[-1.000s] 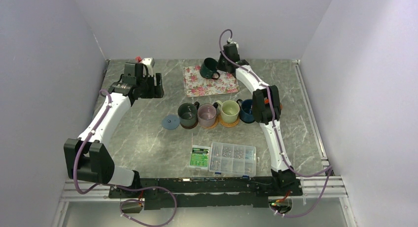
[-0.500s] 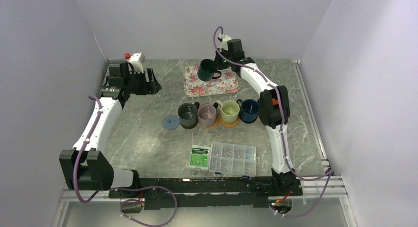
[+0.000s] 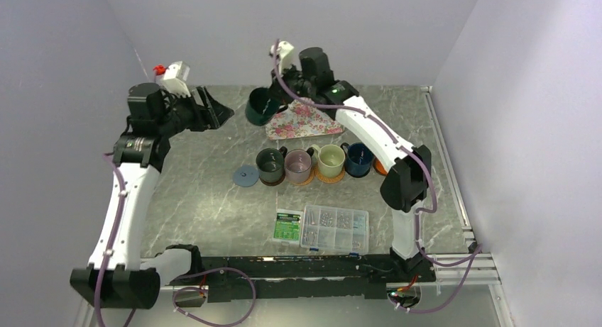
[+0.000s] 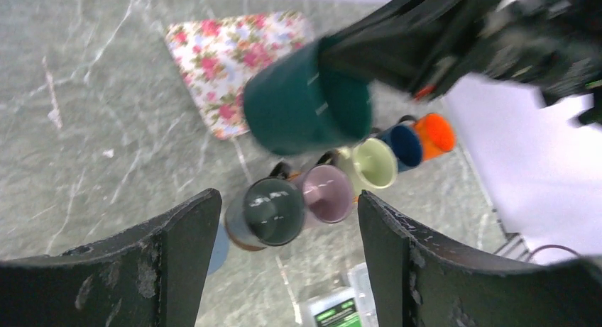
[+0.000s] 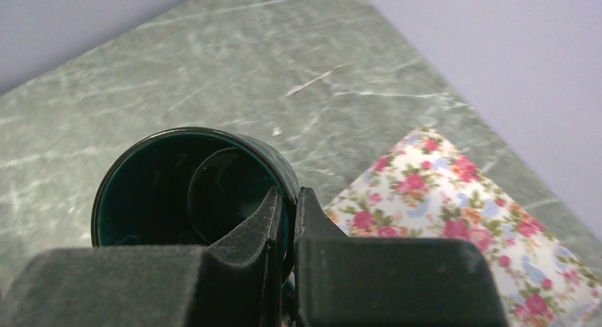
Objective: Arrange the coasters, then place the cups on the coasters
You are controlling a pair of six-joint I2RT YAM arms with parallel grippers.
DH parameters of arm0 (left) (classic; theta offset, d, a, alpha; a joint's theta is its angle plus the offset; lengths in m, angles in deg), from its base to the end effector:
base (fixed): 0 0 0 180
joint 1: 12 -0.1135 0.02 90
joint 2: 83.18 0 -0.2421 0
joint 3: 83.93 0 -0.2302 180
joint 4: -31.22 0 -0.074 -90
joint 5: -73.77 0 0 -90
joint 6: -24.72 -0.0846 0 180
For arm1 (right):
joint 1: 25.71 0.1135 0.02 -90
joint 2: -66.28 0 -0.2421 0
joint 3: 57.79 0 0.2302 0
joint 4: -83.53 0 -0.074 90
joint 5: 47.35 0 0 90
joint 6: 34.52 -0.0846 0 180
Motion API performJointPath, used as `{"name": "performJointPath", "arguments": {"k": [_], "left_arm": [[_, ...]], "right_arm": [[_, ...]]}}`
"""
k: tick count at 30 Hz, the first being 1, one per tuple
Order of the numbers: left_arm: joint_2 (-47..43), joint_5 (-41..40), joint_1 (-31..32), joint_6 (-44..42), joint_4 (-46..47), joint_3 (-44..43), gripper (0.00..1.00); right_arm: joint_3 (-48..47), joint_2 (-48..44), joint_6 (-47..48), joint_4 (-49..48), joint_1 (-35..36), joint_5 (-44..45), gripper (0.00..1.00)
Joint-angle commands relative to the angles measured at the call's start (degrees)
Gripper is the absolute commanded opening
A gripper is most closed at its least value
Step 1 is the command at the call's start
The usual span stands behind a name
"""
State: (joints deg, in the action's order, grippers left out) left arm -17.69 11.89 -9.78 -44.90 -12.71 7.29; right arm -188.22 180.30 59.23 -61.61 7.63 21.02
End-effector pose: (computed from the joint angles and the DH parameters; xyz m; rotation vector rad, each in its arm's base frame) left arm 0.2683 -0.0503 0.3724 0.0256 1.9560 -0.7347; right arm 0.3873 0.2922 0.3514 -0.8584 1.7305 0.7056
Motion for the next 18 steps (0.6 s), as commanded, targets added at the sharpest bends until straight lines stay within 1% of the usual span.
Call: {"name": "performJointPath", "arguments": {"k": [1, 4, 8, 9, 11, 12, 18], "left_arm": [[-4.43, 5.21, 0.05, 4.44, -3.59, -3.79, 0.77], [-5.51, 4.35, 0.08, 2.06, -8.92, -4.14, 0.77], [-6.7, 1.42, 0.05, -1.16, -15.36, -1.94, 0.75], [-7.26, 0.15, 0.0, -1.55, -16.82, -1.02, 0.73], [-8.47, -2.09, 0.03, -2.07, -18.81, 0.68, 0.62], [-9.17, -3.11, 0.02, -2.07, -19.66, 1.46, 0.59], [-10.55, -5.24, 0.02, -1.19, -20.68, 5.86, 0.61]], "right_arm": [[-1.04, -3.57, 4.85, 3.58, 5.23, 0.19, 0.0], [-0.11, -4.34, 5.9, 4.77, 8.97, 2.21, 0.0], [3.58, -5.42, 6.38, 2.94, 13.43, 4.59, 0.0], [4.24, -5.54, 6.63, 2.49, 14.23, 5.04, 0.0], [4.62, -5.2, 6.62, 2.36, 15.31, 4.87, 0.0], [4.34, -4.8, 6.62, 2.91, 15.62, 4.69, 0.0], [4.81, -4.61, 6.8, 3.41, 17.99, 5.81, 0.0]]}}
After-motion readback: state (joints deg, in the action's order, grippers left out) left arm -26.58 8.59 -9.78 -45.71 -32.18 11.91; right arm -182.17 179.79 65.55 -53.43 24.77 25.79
